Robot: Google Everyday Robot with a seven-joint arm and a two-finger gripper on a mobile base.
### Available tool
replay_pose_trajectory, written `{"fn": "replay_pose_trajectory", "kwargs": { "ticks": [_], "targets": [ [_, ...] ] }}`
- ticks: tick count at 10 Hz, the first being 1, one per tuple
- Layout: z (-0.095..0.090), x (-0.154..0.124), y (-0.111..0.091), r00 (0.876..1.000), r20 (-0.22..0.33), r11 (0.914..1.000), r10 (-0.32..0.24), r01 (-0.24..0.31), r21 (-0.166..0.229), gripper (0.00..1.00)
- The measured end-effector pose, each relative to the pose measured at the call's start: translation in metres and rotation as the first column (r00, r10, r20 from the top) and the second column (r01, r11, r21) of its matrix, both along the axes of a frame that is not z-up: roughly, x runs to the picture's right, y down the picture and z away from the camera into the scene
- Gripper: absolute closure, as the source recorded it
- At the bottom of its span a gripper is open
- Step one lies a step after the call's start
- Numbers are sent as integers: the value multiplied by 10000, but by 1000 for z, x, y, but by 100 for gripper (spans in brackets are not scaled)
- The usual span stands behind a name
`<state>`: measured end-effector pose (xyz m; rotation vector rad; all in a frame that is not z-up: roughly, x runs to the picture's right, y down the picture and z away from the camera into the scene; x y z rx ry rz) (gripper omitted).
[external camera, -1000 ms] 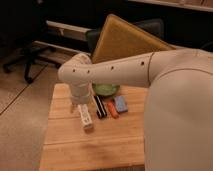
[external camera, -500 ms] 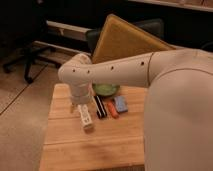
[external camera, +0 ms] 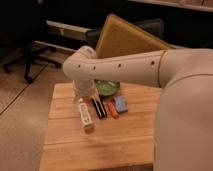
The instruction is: Pick up the ceramic bowl
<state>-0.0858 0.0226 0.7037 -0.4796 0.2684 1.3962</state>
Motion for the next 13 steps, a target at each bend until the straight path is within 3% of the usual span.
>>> {"fn": "replay_pose_trajectory", "kwargs": {
  "ticks": [1, 2, 4, 6, 7, 9, 10, 13],
  "targets": [
    [-4, 16, -34, 9989, 458, 9956, 19, -62, 933, 35],
    [-7, 26, -53, 9978, 658, 9888, -44, -55, 1491, 35],
    [-12, 34, -71, 9956, 924, 9793, -131, -59, 2024, 35],
    [-10, 28, -61, 9953, 926, 9836, -289, 118, 1799, 35],
    [-2, 37, -44, 9973, 543, 9891, -502, 421, 1412, 35],
    [16, 75, -34, 9974, -293, 9922, -663, 690, 1042, 35],
    [32, 108, -42, 9941, -765, 9911, -766, 843, 1027, 35],
    [61, 146, -80, 9921, -953, 9849, -820, 953, 1443, 35]
  ]
}}
